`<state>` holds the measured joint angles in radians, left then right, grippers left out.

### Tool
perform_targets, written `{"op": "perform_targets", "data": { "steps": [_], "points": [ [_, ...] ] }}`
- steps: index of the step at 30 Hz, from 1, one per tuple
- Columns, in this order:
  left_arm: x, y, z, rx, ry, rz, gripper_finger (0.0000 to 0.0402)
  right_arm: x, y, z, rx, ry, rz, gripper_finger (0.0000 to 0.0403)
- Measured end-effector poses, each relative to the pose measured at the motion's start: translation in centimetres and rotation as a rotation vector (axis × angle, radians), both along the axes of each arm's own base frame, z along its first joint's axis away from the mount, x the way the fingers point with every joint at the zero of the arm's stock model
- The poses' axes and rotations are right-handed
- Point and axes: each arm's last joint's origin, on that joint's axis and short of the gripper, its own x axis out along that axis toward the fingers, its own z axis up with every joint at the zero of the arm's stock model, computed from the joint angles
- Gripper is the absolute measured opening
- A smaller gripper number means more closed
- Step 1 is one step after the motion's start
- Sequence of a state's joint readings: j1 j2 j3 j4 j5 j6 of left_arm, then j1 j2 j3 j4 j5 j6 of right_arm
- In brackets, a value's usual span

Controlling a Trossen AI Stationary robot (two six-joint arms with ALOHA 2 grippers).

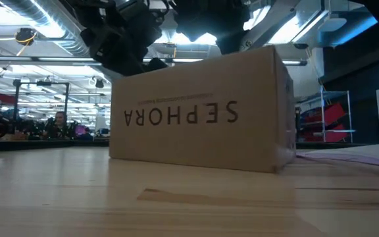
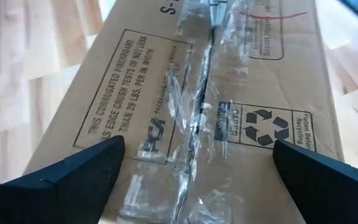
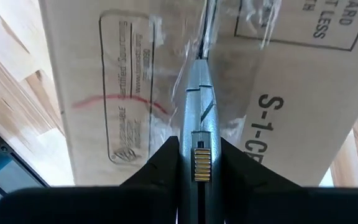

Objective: Unpack boxes
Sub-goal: Open the cardboard box using the cutter

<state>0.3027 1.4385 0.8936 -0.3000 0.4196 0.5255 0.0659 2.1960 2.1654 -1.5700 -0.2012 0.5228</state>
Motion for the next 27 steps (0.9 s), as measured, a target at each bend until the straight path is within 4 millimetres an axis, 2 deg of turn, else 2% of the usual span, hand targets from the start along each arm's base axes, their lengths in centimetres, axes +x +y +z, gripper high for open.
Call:
{"op": "perform_targets", "data": {
  "steps": [4,13,20,27],
  "points": [
    [-0.7,0.3,0.7,0.063,-0.002,0.027,0.04,0.0,0.0,0.0,0.001,-0.002,0.001,0.0057],
    [-1.3,1.3,0.7,0.06,0.018,0.048,0.04,0.0,0.0,0.0,0.001,-0.002,0.0,0.0057],
    [-0.4,-0.5,1.5,0.057,-0.032,-0.027,0.04,-0.1,0.0,0.0,-0.006,0.007,0.0,0.0057],
    [1.1,-1.9,4.6,0.036,-0.164,-0.14,0.04,-0.1,0.0,0.0,-0.007,0.005,0.0,0.0057]
  ]
}}
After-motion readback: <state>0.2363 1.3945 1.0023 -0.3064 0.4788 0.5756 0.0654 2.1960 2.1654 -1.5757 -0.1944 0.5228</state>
